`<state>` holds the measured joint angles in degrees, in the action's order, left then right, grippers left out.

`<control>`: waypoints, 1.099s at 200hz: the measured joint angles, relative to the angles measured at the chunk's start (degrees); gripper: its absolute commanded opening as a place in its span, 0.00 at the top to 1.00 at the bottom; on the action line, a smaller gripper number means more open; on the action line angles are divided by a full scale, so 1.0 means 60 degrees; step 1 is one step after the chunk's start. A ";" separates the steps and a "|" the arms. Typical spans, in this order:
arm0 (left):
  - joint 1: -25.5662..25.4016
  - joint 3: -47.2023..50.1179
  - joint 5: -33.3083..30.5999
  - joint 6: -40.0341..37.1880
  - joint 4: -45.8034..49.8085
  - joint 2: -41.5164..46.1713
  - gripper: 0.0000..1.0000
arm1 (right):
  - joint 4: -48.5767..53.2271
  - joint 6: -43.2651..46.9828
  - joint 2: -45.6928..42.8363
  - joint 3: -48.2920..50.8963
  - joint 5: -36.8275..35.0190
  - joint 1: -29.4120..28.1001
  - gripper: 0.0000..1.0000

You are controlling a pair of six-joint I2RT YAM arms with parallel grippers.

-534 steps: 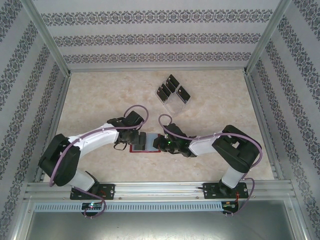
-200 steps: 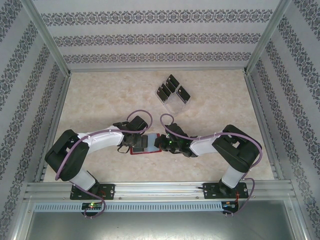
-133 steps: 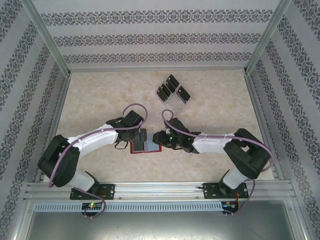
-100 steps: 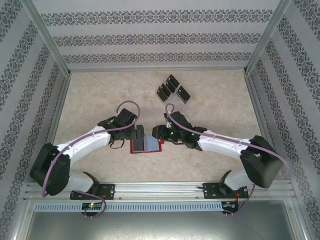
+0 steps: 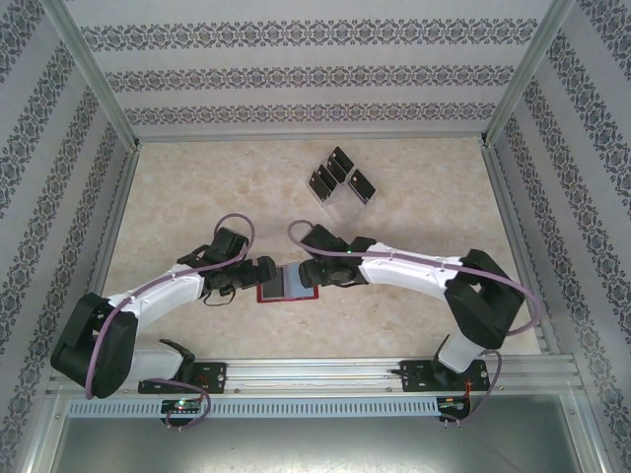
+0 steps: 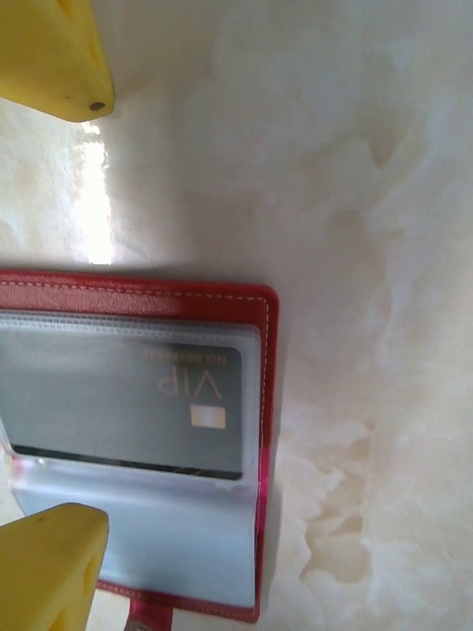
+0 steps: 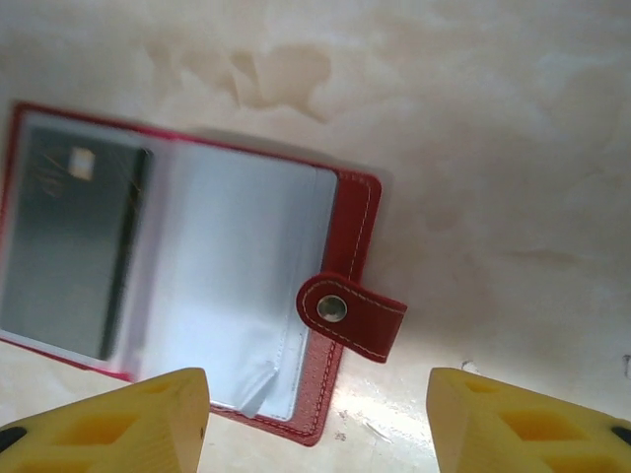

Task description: Put the credit cards into the card holder

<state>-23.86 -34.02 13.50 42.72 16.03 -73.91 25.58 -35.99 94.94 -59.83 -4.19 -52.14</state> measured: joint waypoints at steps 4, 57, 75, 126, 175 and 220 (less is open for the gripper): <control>0.0011 0.0018 0.0011 0.0018 -0.0051 0.0000 0.00 | 0.0080 0.0029 0.0124 -0.0069 -0.0095 -0.0066 0.39; 0.0062 0.0069 0.0073 0.0219 -0.0299 0.0153 0.00 | 0.0528 0.0284 0.1388 -0.0754 -0.0929 -0.0295 0.40; 0.0062 0.0069 0.0073 0.0222 -0.0324 0.0197 0.00 | 0.0594 0.0321 0.1676 -0.0918 -0.1104 -0.0295 0.43; 0.0124 0.0109 0.0102 0.0226 -0.0328 0.0197 0.00 | 0.0678 0.0393 0.1967 -0.1140 -0.1483 -0.0295 0.62; 0.0124 0.0106 0.0273 0.0189 -0.0331 0.0040 0.00 | 0.0729 0.0313 0.1479 -0.0841 -0.1596 -0.0291 0.83; 0.0124 0.0066 0.0543 0.0135 -0.0382 -0.0328 0.00 | 0.0444 0.0208 0.1107 -0.0321 -0.1417 -0.0200 0.97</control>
<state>-23.11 -33.63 16.75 43.53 13.74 -75.88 28.25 -34.74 101.58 -61.76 -12.69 -53.34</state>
